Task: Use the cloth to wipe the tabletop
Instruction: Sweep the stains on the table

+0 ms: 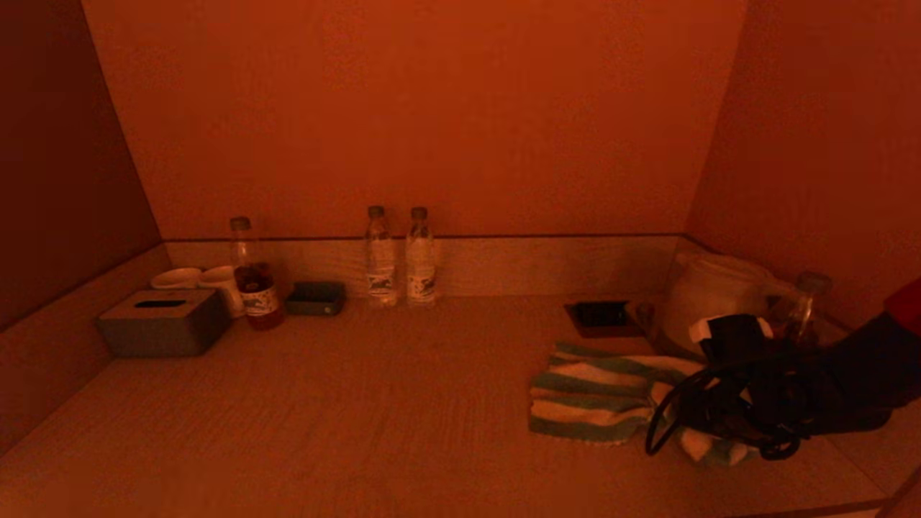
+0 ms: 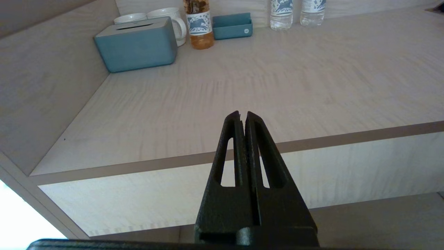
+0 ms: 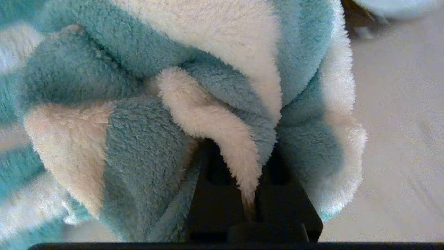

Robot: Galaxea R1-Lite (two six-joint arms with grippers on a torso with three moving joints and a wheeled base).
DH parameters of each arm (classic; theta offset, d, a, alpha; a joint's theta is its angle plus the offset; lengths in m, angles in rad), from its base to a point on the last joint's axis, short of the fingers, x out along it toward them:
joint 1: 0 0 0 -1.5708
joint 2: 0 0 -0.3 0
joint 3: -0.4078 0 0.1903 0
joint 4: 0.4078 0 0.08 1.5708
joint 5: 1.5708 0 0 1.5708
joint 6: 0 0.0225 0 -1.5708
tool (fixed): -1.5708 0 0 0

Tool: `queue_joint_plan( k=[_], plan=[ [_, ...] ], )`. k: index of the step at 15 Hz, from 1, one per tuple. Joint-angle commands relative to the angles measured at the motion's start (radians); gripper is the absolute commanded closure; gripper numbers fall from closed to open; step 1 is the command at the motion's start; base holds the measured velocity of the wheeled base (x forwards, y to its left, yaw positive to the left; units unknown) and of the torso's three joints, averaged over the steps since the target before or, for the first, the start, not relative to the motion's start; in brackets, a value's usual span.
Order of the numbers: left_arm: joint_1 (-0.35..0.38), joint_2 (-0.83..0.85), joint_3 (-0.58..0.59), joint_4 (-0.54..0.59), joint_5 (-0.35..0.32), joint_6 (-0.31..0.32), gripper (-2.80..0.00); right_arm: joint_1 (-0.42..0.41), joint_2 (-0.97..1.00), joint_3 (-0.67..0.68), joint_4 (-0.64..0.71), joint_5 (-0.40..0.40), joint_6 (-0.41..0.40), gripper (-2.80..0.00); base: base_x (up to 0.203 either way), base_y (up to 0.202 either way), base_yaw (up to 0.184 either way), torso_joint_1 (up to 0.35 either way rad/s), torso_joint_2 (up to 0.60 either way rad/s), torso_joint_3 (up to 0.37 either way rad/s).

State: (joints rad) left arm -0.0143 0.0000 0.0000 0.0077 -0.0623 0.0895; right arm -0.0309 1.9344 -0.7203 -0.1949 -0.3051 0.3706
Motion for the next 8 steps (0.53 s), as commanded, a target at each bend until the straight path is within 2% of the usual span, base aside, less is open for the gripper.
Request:
queue_joint_plan(
  k=[1, 8],
  plan=[
    [0.000, 0.000, 0.000, 0.000, -0.001, 0.001, 0.00, 0.002, -0.036, 0.066, 0.002, -0.002, 0.008, 0.00, 0.000, 0.000, 0.000, 0.000, 0.00, 0.000],
    [0.000, 0.000, 0.000, 0.000, -0.001, 0.001, 0.00, 0.012, -0.117, 0.128, 0.003, 0.000, 0.010, 0.00, 0.000, 0.000, 0.000, 0.000, 0.00, 0.000]
  ],
)
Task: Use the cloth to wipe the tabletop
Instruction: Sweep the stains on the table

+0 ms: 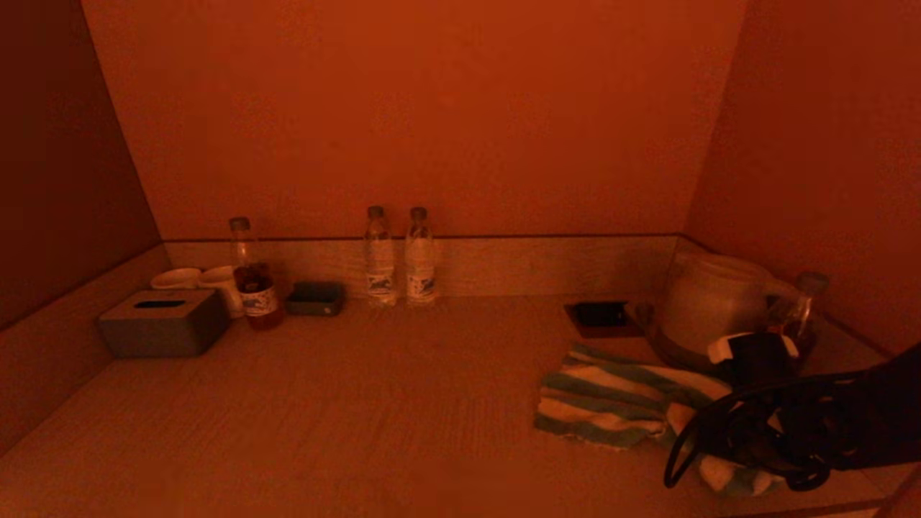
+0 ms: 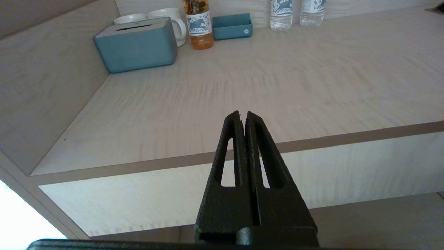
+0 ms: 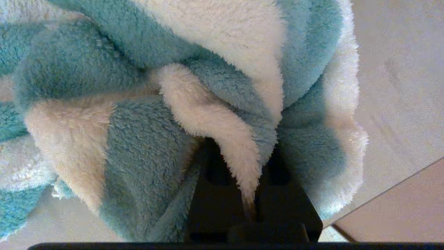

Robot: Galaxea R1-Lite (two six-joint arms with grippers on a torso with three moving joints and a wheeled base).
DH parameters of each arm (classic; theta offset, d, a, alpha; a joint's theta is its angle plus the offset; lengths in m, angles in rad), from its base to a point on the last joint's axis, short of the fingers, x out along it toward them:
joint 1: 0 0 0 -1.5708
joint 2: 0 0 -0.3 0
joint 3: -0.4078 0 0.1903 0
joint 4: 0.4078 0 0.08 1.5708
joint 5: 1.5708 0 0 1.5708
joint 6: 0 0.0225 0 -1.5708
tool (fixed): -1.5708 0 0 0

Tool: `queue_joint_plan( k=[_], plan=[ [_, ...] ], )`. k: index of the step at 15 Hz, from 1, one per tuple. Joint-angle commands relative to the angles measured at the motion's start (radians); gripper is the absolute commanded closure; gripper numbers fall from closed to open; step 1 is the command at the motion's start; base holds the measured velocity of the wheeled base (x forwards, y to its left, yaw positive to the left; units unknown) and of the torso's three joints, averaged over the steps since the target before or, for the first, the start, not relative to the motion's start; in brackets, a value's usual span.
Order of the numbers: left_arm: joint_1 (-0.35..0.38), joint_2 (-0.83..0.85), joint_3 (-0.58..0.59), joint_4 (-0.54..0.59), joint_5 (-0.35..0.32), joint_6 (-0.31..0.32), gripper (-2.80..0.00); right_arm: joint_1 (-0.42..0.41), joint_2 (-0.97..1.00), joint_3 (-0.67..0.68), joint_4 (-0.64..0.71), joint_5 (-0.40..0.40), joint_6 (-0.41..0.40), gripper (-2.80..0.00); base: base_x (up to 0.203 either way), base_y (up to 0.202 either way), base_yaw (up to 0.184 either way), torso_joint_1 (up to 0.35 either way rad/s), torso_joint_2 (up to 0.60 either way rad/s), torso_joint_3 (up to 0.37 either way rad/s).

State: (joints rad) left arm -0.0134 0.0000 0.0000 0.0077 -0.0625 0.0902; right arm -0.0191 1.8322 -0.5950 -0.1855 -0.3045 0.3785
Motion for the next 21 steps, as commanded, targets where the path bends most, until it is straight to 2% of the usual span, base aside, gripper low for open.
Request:
queue_joint_plan(
  k=[1, 4, 6, 8, 11, 14, 16, 17, 21],
  plan=[
    [0.000, 0.000, 0.000, 0.000, 0.000, 0.000, 0.00, 0.001, -0.015, 0.003, -0.006, -0.001, 0.002, 0.00, 0.000, 0.000, 0.000, 0.000, 0.00, 0.000],
    [0.000, 0.000, 0.000, 0.000, 0.000, 0.000, 0.00, 0.039, -0.112, 0.073, -0.001, 0.004, 0.006, 0.00, 0.000, 0.000, 0.000, 0.000, 0.00, 0.000],
    [0.000, 0.000, 0.000, 0.000, 0.000, 0.000, 0.00, 0.126, -0.139, 0.087, 0.002, 0.005, 0.045, 0.00, 0.000, 0.000, 0.000, 0.000, 0.00, 0.000],
    [0.001, 0.000, 0.000, 0.000, 0.000, 0.000, 0.00, 0.160, -0.150, 0.090, 0.004, 0.002, 0.068, 0.00, 0.000, 0.000, 0.000, 0.000, 0.00, 0.000],
    [0.000, 0.000, 0.000, 0.000, 0.000, 0.000, 0.00, 0.285, -0.160, 0.083, 0.004, -0.002, 0.106, 0.00, 0.000, 0.000, 0.000, 0.000, 0.00, 0.000],
    [0.001, 0.000, 0.000, 0.000, 0.000, 0.000, 0.00, 0.303, -0.158, 0.076, 0.002, -0.002, 0.113, 0.00, 0.000, 0.000, 0.000, 0.000, 0.00, 0.000],
    [0.000, 0.000, 0.000, 0.000, 0.000, 0.000, 0.00, 0.414, -0.144, 0.051, 0.002, -0.001, 0.119, 0.00, 0.000, 0.000, 0.000, 0.000, 0.00, 0.000],
    [0.000, 0.000, 0.000, 0.000, 0.000, 0.000, 0.00, 0.443, -0.136, 0.037, 0.001, -0.001, 0.123, 0.00, 0.000, 0.000, 0.000, 0.000, 0.00, 0.000],
    [0.000, 0.000, 0.000, 0.000, 0.000, 0.000, 0.00, 0.444, -0.136, 0.037, 0.001, -0.001, 0.123, 0.00, 0.000, 0.000, 0.000, 0.000, 0.00, 0.000]
  ],
)
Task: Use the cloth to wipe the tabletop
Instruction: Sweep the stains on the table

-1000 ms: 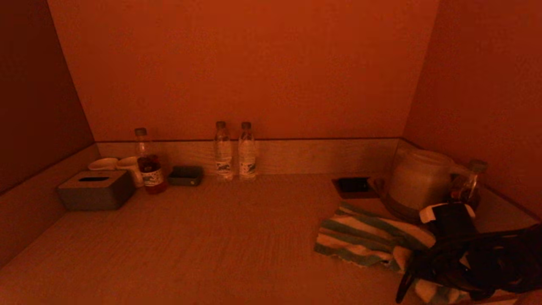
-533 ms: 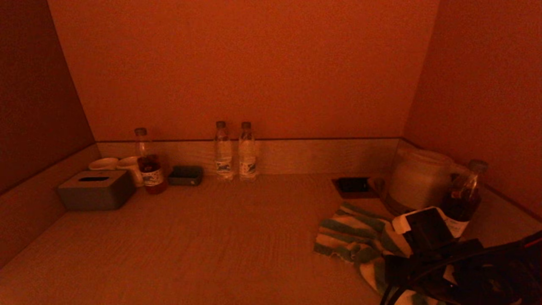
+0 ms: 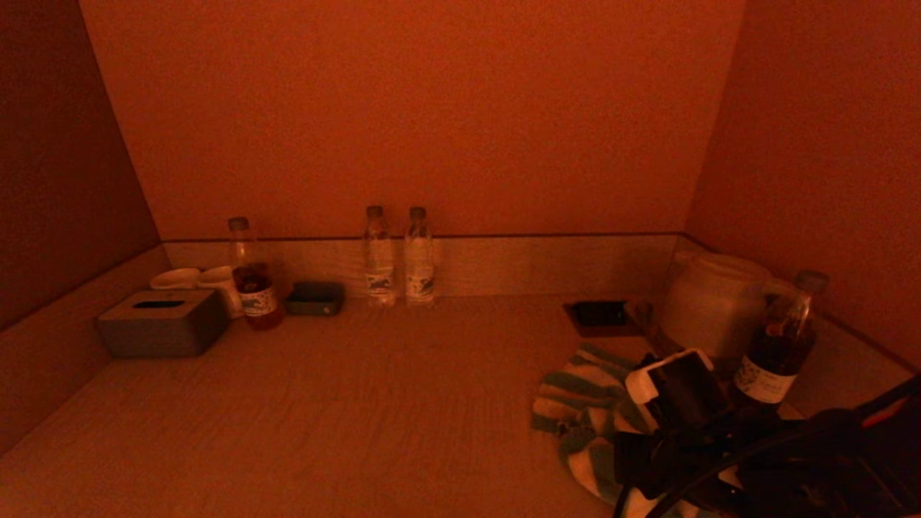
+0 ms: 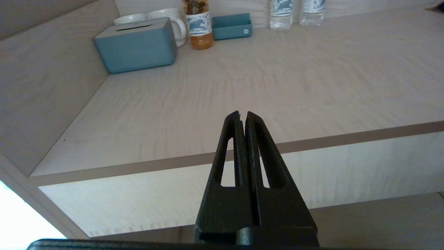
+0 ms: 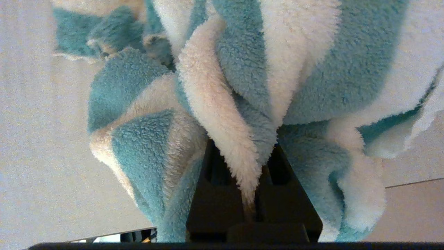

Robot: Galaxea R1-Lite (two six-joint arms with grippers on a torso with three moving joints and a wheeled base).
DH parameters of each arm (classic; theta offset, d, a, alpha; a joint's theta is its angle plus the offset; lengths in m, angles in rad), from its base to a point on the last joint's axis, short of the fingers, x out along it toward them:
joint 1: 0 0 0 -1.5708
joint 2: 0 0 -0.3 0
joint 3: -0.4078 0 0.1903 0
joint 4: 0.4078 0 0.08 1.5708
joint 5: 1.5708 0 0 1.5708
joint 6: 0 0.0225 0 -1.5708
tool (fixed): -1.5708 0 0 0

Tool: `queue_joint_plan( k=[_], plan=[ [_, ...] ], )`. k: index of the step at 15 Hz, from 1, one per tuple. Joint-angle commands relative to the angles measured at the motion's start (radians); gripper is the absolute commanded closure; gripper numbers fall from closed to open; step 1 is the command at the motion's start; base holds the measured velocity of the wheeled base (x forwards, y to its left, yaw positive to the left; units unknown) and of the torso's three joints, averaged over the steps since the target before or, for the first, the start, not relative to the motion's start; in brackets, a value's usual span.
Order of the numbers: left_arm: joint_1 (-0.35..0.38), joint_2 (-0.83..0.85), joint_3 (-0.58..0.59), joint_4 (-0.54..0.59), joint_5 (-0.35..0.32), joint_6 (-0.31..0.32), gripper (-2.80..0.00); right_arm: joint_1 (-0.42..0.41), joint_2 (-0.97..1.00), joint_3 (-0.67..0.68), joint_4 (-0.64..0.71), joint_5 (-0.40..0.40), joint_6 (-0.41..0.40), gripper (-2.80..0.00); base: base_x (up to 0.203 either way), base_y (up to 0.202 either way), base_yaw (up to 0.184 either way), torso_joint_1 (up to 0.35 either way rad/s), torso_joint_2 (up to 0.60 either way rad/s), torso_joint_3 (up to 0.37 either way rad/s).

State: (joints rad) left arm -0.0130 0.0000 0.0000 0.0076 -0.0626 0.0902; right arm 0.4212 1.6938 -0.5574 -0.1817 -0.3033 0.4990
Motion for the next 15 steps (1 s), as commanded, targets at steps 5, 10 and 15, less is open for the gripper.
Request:
queue_joint_plan(
  k=[5, 10, 15],
  plan=[
    [-0.001, 0.000, 0.000, 0.000, 0.000, 0.000, 0.00, 0.113, 0.106, -0.077, -0.007, -0.031, 0.005, 0.00, 0.000, 0.000, 0.000, 0.000, 0.00, 0.000],
    [-0.001, 0.000, 0.000, 0.000, 0.000, 0.000, 0.00, 0.267, 0.236, -0.206, -0.013, -0.053, -0.055, 0.00, 0.000, 0.000, 0.000, 0.000, 0.00, 0.000],
    [0.000, 0.000, 0.000, 0.000, 0.000, 0.000, 0.00, 0.301, 0.288, -0.265, -0.013, -0.053, -0.074, 0.00, 0.000, 0.000, 0.000, 0.000, 0.00, 0.000]
  ],
)
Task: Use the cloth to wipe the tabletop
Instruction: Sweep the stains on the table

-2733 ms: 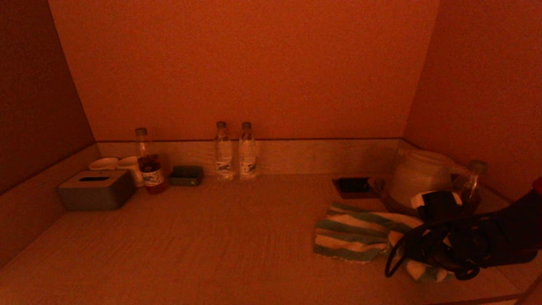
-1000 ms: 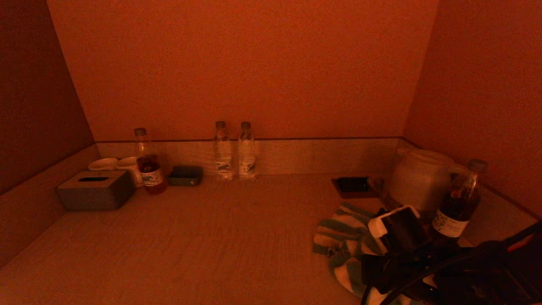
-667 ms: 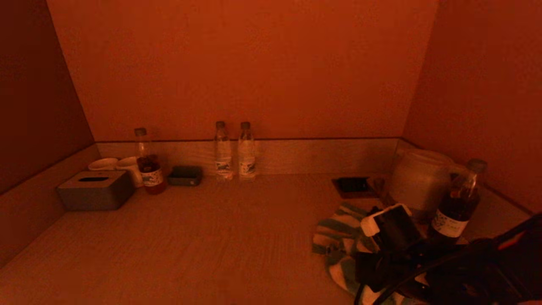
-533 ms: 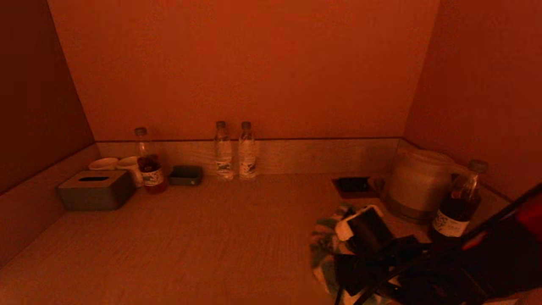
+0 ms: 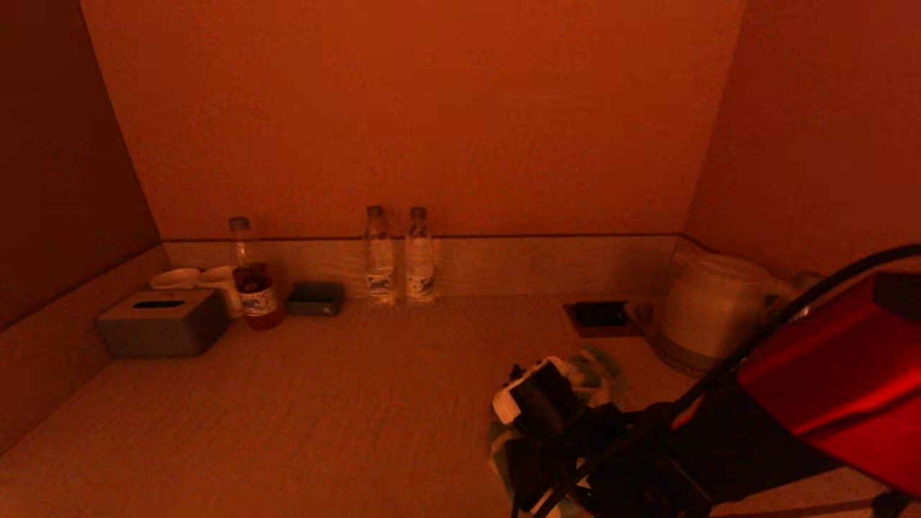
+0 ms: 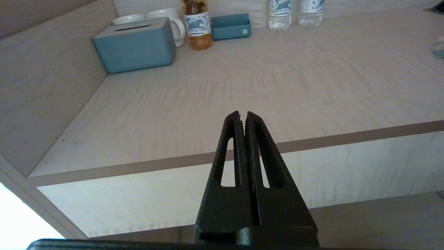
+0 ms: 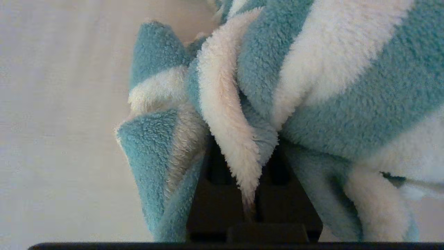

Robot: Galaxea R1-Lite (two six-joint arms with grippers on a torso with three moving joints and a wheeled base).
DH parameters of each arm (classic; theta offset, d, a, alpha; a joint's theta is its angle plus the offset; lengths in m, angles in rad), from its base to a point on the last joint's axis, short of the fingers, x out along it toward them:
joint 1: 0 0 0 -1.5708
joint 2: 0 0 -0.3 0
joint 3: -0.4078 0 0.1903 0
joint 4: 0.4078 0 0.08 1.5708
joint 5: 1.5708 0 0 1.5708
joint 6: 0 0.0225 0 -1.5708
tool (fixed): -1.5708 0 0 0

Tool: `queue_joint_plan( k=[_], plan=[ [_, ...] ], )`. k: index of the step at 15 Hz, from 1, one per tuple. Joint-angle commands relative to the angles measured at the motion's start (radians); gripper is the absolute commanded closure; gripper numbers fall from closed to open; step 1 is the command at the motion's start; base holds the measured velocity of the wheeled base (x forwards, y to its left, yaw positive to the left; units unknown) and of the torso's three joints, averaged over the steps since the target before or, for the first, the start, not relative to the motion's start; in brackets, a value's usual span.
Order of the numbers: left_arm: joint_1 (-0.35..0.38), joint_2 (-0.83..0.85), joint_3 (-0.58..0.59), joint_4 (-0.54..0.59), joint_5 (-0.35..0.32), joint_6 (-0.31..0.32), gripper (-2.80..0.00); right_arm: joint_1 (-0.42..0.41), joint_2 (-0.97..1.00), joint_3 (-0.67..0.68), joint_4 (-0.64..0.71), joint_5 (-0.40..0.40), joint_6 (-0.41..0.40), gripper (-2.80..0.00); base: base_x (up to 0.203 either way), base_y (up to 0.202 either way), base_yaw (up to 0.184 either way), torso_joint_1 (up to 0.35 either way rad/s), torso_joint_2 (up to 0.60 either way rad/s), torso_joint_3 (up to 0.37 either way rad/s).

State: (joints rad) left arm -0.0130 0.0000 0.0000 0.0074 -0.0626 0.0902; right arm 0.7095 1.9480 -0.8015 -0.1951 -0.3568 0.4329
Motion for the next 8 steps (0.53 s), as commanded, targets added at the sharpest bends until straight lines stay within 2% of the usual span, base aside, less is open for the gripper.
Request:
queue_joint_plan(
  k=[1, 3, 6, 8],
  plan=[
    [0.001, 0.000, 0.000, 0.000, 0.000, 0.000, 0.00, 0.015, 0.052, -0.053, 0.000, -0.001, -0.032, 0.00, 0.000, 0.000, 0.000, 0.000, 0.00, 0.000],
    [0.001, 0.000, 0.000, 0.000, 0.000, 0.000, 0.00, 0.024, 0.081, -0.125, 0.003, -0.004, -0.069, 0.00, 0.000, 0.000, 0.000, 0.000, 0.00, 0.000],
    [0.000, 0.000, 0.000, 0.000, 0.000, 0.000, 0.00, 0.029, 0.089, -0.135, 0.005, -0.004, -0.081, 0.00, 0.000, 0.000, 0.000, 0.000, 0.00, 0.000],
    [0.001, 0.000, 0.000, 0.000, 0.000, 0.000, 0.00, 0.051, 0.125, -0.231, 0.010, -0.004, -0.122, 0.00, 0.000, 0.000, 0.000, 0.000, 0.00, 0.000]
  ],
)
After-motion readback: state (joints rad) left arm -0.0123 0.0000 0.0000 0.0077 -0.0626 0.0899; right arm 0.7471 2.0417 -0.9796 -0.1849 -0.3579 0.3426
